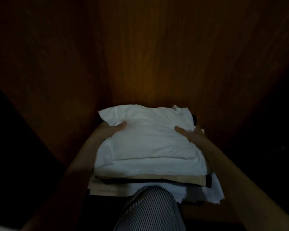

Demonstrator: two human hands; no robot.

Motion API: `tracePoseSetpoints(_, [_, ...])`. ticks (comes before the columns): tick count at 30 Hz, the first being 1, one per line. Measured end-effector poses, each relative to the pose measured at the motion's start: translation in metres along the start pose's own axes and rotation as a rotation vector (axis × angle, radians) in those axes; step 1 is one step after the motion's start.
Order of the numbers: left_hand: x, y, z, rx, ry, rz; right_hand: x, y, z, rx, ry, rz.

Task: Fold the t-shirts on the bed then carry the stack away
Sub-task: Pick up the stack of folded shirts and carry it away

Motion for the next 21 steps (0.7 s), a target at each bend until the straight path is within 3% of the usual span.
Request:
tracePoseSetpoints(2, [0.002, -0.001, 0.001, 0.07, -0.019, 0.118, 0.0, -0.008, -0.001, -0.111, 0.088, 0.027])
tracePoseSetpoints(6, [0.001, 0.007, 0.03, 0.24, -0.086, 0.172, -0.011, -0.007, -0.054, -0.392, 0.036, 0.064])
tracePoseSetpoints(11, [0.006, 0.046, 0.026, 0.167, -0.029, 0.233, -0.009, 0.031, -0.025, -0.281, 0.214, 0.123])
tracePoseSetpoints(14, [0.007, 0.054, 0.012, 0.099, 0.018, 0.227, 0.001, 0.037, -0.009, -0.253, 0.196, 0.14])
tracePoseSetpoints(16, [0.003, 0.049, 0.018, 0.075, 0.144, 0.243, -0.003, 0.037, -0.017, -0.219, 0.002, 0.175])
tracePoseSetpoints(18, [0.002, 0.04, 0.034, 0.133, 0.438, 0.365, -0.01, 0.03, -0.027, -0.142, -0.411, 0.289])
tracePoseSetpoints(19, [0.003, 0.028, 0.049, 0.21, 0.577, 0.451, -0.01, 0.018, -0.035, -0.145, -0.592, 0.339])
tracePoseSetpoints(21, [0.014, -0.006, 0.084, 0.469, 0.769, 0.591, -0.002, -0.014, -0.058, -0.328, -0.77, 0.398])
Point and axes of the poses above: each hand's wrist, its own y-axis towards the middle knuckle, its own x-axis out of the palm, z = x × y, the point moved 5 cm from there along y, towards the middle knuckle, and after that the axes turned 2 degrees about -z, right-handed, at the moved point
